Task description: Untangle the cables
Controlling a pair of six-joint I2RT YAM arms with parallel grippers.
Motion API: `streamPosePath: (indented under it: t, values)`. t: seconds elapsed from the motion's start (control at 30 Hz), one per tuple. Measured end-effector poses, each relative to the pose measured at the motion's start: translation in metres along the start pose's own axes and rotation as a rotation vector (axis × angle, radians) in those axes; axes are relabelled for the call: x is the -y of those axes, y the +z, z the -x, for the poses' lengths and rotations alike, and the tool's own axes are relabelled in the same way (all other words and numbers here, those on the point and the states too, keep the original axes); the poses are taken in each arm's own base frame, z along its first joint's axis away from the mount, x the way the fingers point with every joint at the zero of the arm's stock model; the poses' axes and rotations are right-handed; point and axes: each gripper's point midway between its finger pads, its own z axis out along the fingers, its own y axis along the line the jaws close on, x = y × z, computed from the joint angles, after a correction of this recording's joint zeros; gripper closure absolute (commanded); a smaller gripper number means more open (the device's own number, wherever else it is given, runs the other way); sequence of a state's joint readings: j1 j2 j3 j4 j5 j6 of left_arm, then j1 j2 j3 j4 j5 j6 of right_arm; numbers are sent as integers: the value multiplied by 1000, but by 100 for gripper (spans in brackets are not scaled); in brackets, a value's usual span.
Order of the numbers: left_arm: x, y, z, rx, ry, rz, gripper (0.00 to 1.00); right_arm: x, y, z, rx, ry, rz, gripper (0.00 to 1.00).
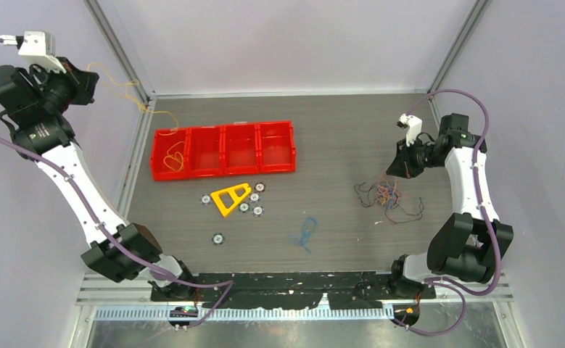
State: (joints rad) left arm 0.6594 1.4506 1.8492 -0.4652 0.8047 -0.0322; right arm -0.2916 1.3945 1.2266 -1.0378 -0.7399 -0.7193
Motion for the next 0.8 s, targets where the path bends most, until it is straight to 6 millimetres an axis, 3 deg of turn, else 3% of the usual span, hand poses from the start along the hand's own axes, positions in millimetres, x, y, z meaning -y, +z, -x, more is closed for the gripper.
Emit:
streamPosePath:
  t: [0.1, 0.2, 0.37, 0.53, 0.67, 0.8]
  values:
    - [-12, 9, -12, -21, 6, 15, 100, -1, 0, 0, -1, 5, 2, 95]
    - [-19, 14, -38, -65, 1, 20, 100, -1, 0, 0, -1, 8, 2, 95]
    - [-19, 14, -116, -199, -34, 9, 100, -1, 1, 0, -3, 13, 3, 95]
    - [-3, 21, -194, -348, -53, -13, 100, -2, 4, 0, -10, 18, 12, 95]
    - [15, 43, -233, -452, -1, -23, 100, -2, 5, 0, -13, 18, 17, 95]
    - [10, 80, -270, -562, 77, 50, 100, -2, 5, 0, -14, 18, 17, 95]
